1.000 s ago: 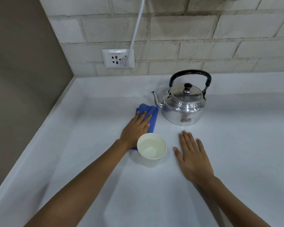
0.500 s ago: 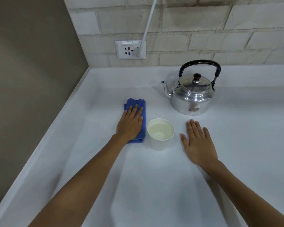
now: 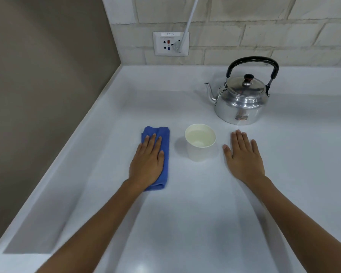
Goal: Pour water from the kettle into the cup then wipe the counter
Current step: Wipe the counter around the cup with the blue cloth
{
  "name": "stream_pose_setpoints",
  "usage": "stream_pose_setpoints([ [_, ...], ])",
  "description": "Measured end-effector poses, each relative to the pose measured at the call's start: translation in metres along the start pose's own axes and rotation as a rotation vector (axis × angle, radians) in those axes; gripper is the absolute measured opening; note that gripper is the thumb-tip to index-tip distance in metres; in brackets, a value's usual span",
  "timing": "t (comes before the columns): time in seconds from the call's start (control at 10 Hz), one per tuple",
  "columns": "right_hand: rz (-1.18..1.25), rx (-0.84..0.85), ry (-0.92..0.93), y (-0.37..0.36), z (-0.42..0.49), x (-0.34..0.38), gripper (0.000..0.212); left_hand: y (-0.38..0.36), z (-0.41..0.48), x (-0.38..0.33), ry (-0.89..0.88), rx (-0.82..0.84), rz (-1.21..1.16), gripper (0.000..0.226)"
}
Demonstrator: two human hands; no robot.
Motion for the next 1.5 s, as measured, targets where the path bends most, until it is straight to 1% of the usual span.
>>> stream_pose_setpoints([
  [0.1, -0.007, 0.013, 0.005, -0.002, 0.001, 0.0, 0.061, -0.009, -0.014, -0.017, 0.046, -0.028, -0.016, 0.051],
  [0.2, -0.01, 0.018, 0.012, -0.002, 0.003, -0.001, 0.061, -0.014, -0.053, -0.035, -0.071, -0.067, -0.047, 0.051],
  [0.3, -0.013, 0.027, 0.011, -0.003, 0.004, -0.003, 0.061, -0.01, -0.086, -0.022, -0.14, -0.091, -0.011, 0.054],
  [0.4, -0.016, 0.017, 0.012, -0.002, 0.002, -0.002, 0.061, -0.004, -0.081, 0.002, -0.081, -0.079, -0.026, 0.054],
  [0.5, -0.023, 0.012, 0.013, -0.001, 0.001, 0.0, 0.061, -0.003, -0.064, -0.007, 0.023, -0.09, -0.026, 0.049],
  [0.6, -0.027, 0.013, 0.014, -0.001, 0.002, 0.001, 0.061, -0.008, -0.068, -0.036, 0.013, -0.097, -0.061, 0.048],
  [0.7, -0.017, 0.011, 0.02, 0.0, 0.002, 0.0, 0.06, -0.018, -0.095, -0.061, -0.118, -0.083, -0.046, 0.052],
  [0.8, -0.014, 0.015, 0.021, 0.0, 0.002, -0.001, 0.061, -0.027, -0.115, -0.051, -0.17, -0.028, -0.068, 0.052],
  [0.9, -0.02, 0.014, 0.019, 0.0, 0.001, -0.001, 0.061, -0.028, -0.115, -0.035, -0.118, 0.004, -0.081, 0.051],
  [1.0, -0.025, 0.012, 0.015, 0.0, 0.0, 0.0, 0.06, -0.028, -0.108, -0.054, -0.051, 0.0, -0.076, 0.055],
  [1.1, -0.019, 0.01, 0.011, 0.0, 0.002, 0.001, 0.061, -0.035, -0.108, -0.09, -0.096, 0.006, -0.018, 0.053],
  [1.2, -0.01, 0.024, 0.01, -0.002, 0.003, -0.001, 0.06, -0.04, -0.109, -0.118, -0.138, 0.02, -0.017, 0.05],
  [1.3, 0.022, 0.051, 0.02, -0.001, 0.003, -0.002, 0.059, -0.042, -0.107, -0.13, -0.195, 0.059, -0.059, 0.05],
  [1.4, 0.106, 0.054, 0.02, 0.008, -0.006, -0.001, 0.057, -0.028, -0.104, -0.111, -0.284, 0.051, -0.283, 0.047],
  [1.5, 0.19, 0.011, 0.04, 0.017, -0.034, 0.013, 0.055, 0.003, -0.091, -0.062, -0.214, -0.082, -0.335, 0.046],
])
Point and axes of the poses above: each hand's wrist, its own z-axis towards the middle knuckle, its own y-axis out of the back of the hand, x = y × z, the point moved 10 cm from there along z, towards the middle knuckle, and after that the axes turned 12 degrees about x, right-handed, at the moved point
